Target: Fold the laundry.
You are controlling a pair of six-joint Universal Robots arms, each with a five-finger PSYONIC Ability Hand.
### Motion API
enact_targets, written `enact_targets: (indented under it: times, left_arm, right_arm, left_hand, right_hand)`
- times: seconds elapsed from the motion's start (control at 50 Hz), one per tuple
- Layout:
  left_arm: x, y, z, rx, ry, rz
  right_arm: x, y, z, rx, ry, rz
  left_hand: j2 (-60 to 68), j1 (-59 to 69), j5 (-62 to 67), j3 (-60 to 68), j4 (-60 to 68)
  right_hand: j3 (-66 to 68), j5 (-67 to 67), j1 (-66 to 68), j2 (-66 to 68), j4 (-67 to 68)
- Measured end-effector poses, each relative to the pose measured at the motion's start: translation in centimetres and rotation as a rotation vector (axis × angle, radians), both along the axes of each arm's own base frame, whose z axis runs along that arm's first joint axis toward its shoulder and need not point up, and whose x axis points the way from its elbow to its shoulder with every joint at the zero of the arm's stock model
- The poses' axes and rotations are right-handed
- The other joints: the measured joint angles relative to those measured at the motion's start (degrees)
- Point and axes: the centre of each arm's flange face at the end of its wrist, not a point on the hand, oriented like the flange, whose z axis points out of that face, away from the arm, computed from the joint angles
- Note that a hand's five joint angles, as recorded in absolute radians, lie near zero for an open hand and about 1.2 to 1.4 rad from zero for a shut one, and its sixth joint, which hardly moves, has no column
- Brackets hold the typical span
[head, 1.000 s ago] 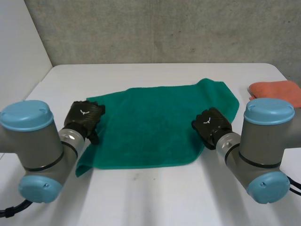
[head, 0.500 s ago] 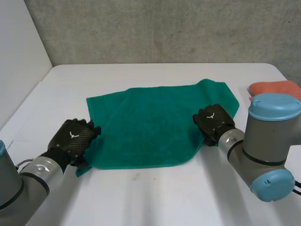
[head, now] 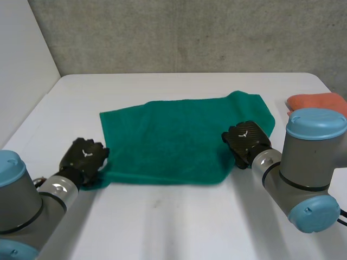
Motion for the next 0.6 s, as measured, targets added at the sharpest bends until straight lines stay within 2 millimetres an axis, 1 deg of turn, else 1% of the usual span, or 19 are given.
enact_targets:
  times: [0.02,0.04,0.06,0.08,0.1,0.12,0.16,0.18,0.22,0.24,0.28,0.3,0.34,0.4,0.42,0.48,0.5,0.56,0.6]
  left_arm:
    - [0.0,-0.1,0.1,-0.007,-0.001,0.005]
    - [0.0,-0.3,0.1,-0.013,-0.002,0.011]
    - [0.1,-0.8,0.4,-0.037,-0.004,0.032]
    - [0.1,-0.9,0.4,-0.044,-0.004,0.038]
    - [0.1,-1.1,0.5,-0.052,-0.004,0.047]
    - [0.1,-1.1,0.5,-0.052,-0.004,0.047]
    - [0.1,-1.3,0.8,-0.069,0.000,0.062]
    - [0.1,-1.3,0.9,-0.071,0.001,0.063]
    - [0.1,-1.4,1.1,-0.078,0.005,0.067]
    - [0.1,-1.4,1.1,-0.078,0.005,0.067]
    - [0.1,-1.4,1.4,-0.087,0.010,0.070]
    - [0.1,-1.4,1.5,-0.090,0.011,0.070]
    - [0.3,-1.6,2.0,-0.107,0.016,0.076]
    - [0.7,-2.1,2.7,-0.134,0.023,0.092]
    - [1.0,-2.5,3.1,-0.150,0.026,0.105]
    - [2.0,-3.3,4.1,-0.185,0.032,0.141]
    - [2.0,-3.3,4.1,-0.185,0.032,0.141]
    - [2.8,-4.0,4.7,-0.209,0.035,0.173]
    - [3.2,-4.2,5.0,-0.217,0.036,0.186]
  right_arm:
    - [0.0,0.0,0.0,0.003,-0.003,-0.001]
    - [0.0,0.0,0.0,0.005,-0.004,-0.003]
    - [-0.1,0.1,0.0,0.018,-0.017,-0.011]
    - [-0.2,0.1,0.0,0.024,-0.024,-0.016]
    - [-0.4,0.1,0.1,0.036,-0.039,-0.028]
    - [-0.4,0.1,0.1,0.036,-0.039,-0.028]
    - [-1.5,-0.3,0.7,0.073,-0.104,-0.087]
    - [-1.7,-0.4,0.8,0.079,-0.115,-0.096]
    - [-3.1,-0.9,1.4,0.112,-0.188,-0.164]
    - [-3.3,-0.9,1.5,0.116,-0.198,-0.173]
    - [-4.8,-1.4,1.9,0.146,-0.274,-0.240]
    - [-5.2,-1.5,2.0,0.154,-0.295,-0.258]
    - [-7.1,-2.0,2.4,0.189,-0.391,-0.334]
    - [-8.4,-2.4,2.5,0.213,-0.453,-0.379]
    - [-9.3,-2.6,2.5,0.231,-0.490,-0.402]
    - [-10.4,-3.0,2.4,0.258,-0.527,-0.413]
    - [-10.4,-3.0,2.4,0.258,-0.527,-0.413]
    - [-10.7,-3.1,2.3,0.274,-0.532,-0.391]
    - [-10.6,-3.1,2.2,0.281,-0.519,-0.370]
  left_hand:
    - [0.4,0.0,0.0,0.4,0.4]
    - [0.4,0.0,0.0,0.4,0.4]
    - [0.4,0.0,0.0,0.4,0.4]
    - [0.7,0.0,0.0,0.7,0.8]
    - [0.8,0.0,0.0,0.7,0.8]
    - [0.8,0.0,0.0,0.7,0.8]
    - [0.8,0.0,0.0,0.7,0.8]
    - [0.8,0.0,0.0,0.7,0.8]
    - [0.8,0.0,0.0,0.7,0.8]
    - [0.8,0.0,0.0,0.7,0.8]
    - [0.8,0.0,0.0,0.9,0.8]
    - [0.9,0.0,0.0,0.9,0.8]
    - [0.9,0.0,0.0,0.9,0.8]
    - [0.9,0.0,0.0,0.9,0.8]
    - [0.9,0.0,0.0,0.9,0.8]
    - [0.9,0.0,0.0,0.9,0.8]
    - [0.9,0.0,0.0,0.9,0.8]
    - [0.9,0.0,0.0,0.9,0.8]
    - [0.9,0.0,0.0,0.9,0.8]
  right_hand:
    - [-7.1,-8.0,-8.1,-7.2,-8.1]
    - [-7.1,-8.0,-8.1,-7.2,-8.1]
    - [-22.5,-22.7,-19.7,-23.0,-22.5]
    - [-30.2,-31.8,-24.5,-30.1,-30.9]
    - [-33.3,-35.1,-26.2,-32.9,-34.2]
    - [-33.3,-35.1,-26.2,-32.9,-34.2]
    - [-35.2,-36.1,-27.3,-34.6,-35.3]
    - [-35.2,-36.1,-27.3,-34.6,-35.3]
    - [-35.2,-36.1,-27.3,-34.6,-35.3]
    - [-35.2,-36.1,-27.3,-34.6,-35.3]
    - [-35.2,-36.1,-27.3,-34.6,-35.3]
    - [-35.2,-36.1,-27.3,-34.6,-35.3]
    - [-35.2,-36.1,-27.3,-34.6,-35.3]
    - [-35.2,-36.1,-27.3,-34.6,-35.3]
    - [-35.2,-36.1,-27.3,-34.6,-35.3]
    - [-35.2,-36.1,-27.3,-34.6,-35.3]
    - [-35.2,-36.1,-27.3,-34.6,-35.3]
    - [-33.3,-35.0,-26.9,-33.0,-35.0]
    - [-29.7,-31.9,-24.0,-29.3,-31.6]
